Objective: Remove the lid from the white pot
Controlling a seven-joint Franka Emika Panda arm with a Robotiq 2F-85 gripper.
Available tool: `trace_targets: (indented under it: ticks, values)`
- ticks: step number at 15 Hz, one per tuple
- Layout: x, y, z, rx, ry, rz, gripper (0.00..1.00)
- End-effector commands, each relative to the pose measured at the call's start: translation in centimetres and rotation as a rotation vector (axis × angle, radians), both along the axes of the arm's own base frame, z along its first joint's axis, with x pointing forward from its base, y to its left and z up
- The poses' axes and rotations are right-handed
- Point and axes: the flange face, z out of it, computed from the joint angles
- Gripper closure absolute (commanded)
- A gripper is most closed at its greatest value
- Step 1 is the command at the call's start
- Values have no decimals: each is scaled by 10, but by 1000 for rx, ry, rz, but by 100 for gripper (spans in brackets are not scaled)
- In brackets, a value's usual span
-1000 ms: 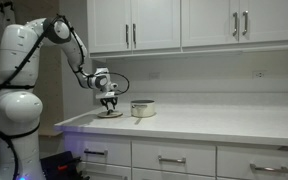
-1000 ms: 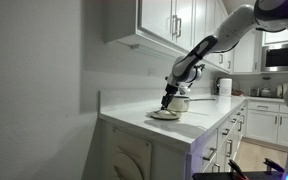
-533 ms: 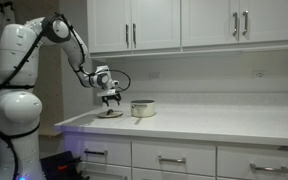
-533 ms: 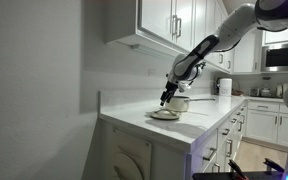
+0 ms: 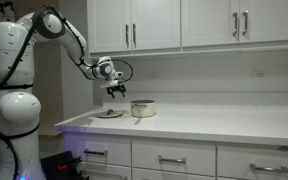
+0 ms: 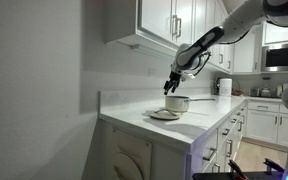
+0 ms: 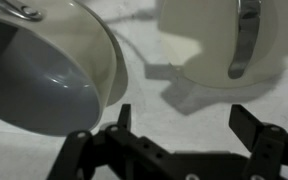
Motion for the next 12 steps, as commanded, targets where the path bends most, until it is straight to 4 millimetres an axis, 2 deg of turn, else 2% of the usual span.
trace_targets:
  ticks: [1,5,9,10,11,12]
  values:
    - [-3,-6,44,4,47,-69,0]
    - [-6,-23,79,1,75,-149,0]
    - [0,-57,104,17,70,-312,0]
    - [2,-65,109,35,68,-340,0]
    - [1,-53,97,28,64,-276,0]
    - [3,-61,101,35,60,-301,0]
